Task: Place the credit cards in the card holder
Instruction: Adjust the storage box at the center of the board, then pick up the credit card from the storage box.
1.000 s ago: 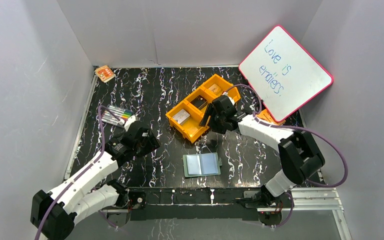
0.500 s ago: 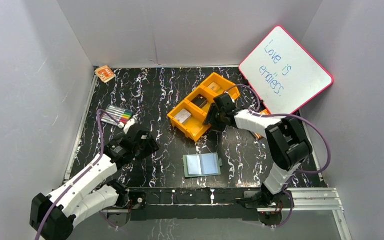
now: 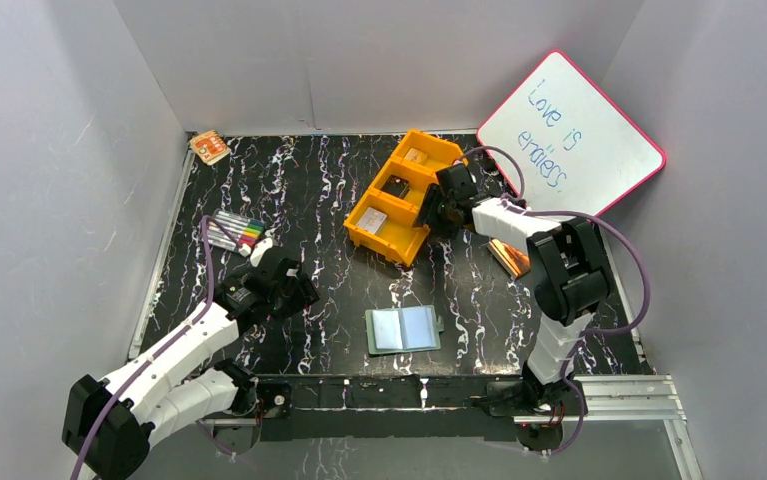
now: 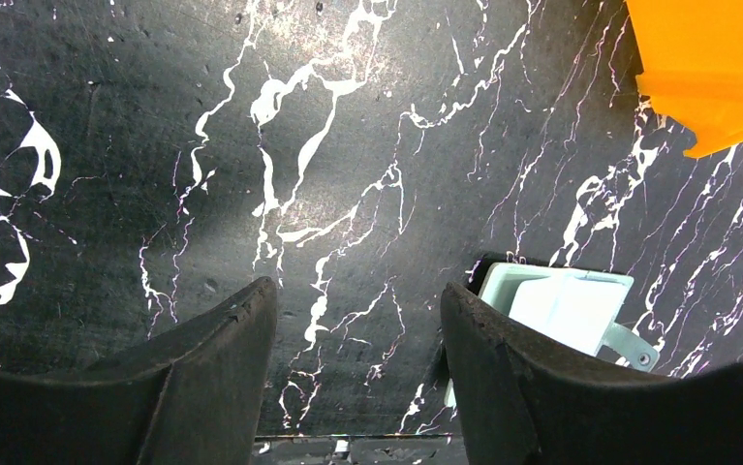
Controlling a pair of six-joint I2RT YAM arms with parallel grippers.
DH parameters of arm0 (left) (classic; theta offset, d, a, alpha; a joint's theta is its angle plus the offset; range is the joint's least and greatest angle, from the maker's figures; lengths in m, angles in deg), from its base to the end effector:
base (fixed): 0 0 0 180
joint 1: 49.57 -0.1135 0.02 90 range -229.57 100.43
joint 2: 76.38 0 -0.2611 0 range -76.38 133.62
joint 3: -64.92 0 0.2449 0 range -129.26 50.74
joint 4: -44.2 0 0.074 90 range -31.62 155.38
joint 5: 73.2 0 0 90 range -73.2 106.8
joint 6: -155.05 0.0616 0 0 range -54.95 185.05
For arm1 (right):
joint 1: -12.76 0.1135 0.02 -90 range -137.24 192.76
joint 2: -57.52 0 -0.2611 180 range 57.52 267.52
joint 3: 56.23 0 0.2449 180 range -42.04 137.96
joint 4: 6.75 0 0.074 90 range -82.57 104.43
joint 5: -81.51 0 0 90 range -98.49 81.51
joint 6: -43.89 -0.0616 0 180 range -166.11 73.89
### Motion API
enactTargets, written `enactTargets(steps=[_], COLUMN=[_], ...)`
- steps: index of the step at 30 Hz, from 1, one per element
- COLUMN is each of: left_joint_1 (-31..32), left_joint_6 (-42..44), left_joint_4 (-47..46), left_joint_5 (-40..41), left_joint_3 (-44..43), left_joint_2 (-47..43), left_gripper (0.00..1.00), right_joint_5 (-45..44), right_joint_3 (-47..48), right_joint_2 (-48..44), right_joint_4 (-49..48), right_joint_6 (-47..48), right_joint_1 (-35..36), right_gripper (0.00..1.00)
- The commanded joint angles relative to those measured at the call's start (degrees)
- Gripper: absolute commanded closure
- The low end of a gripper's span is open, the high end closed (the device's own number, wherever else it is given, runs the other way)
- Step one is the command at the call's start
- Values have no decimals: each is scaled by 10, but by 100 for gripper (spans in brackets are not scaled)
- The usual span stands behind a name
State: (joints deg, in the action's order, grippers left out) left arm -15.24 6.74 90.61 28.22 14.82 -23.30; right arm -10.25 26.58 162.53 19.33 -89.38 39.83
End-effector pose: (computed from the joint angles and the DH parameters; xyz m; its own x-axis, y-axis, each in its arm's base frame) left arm 0.1681 -0.1000 0.2075 -0.7091 -0.5257 -0.4698 -0.2990 0.8277 -0.4749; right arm 0.3611 0.1824 0.1720 -0.7832 0.3691 -0.5003 0.1376 0.8877 0.4395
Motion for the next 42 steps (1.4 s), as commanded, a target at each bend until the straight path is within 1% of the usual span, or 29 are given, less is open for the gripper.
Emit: enactTargets(steps=[1,4,5,8,12,17,26,32,37,42], left_joint_1=[-2,-2,-2,-2,-2,-2,-2,-2,-2,-2], left_joint_6=[16,21,21,22,17,8,12,19,23,23], left_joint_4=[13,16,16,16,14,12,12,5,-2,-2], left_joint_5=[12,11,11,11,8,7,5,-2,-5,-7], left_joint_3=[-17,-19,-19,-17,-18,-17,-14,-15,-14,-10], left_joint_2=[-2,-6,-7,-6,0,0,-1,9,14,11], left_gripper=[40,40,40,40,40,39,39,39,39,39], right_joint_5=[10,14,31,68,85,48,-31,-76,-90,-81], right_joint_3=[-3,-22,-20,5,33,24,70,61,68,76], right_joint_2=[-79,-117,-119,-100,-56,-29,36,48,65,87], right_joint_4=[-4,-28,-37,-50,-61,-102,-90,-106,-111,-107], right_joint_6=[23,18,16,4,-32,-82,-120,-165,-175,-188], right_joint_1=[3,19,26,42,51,61,97,112,114,115], right_gripper=[34,30,29,29,30,29,27,25,26,27])
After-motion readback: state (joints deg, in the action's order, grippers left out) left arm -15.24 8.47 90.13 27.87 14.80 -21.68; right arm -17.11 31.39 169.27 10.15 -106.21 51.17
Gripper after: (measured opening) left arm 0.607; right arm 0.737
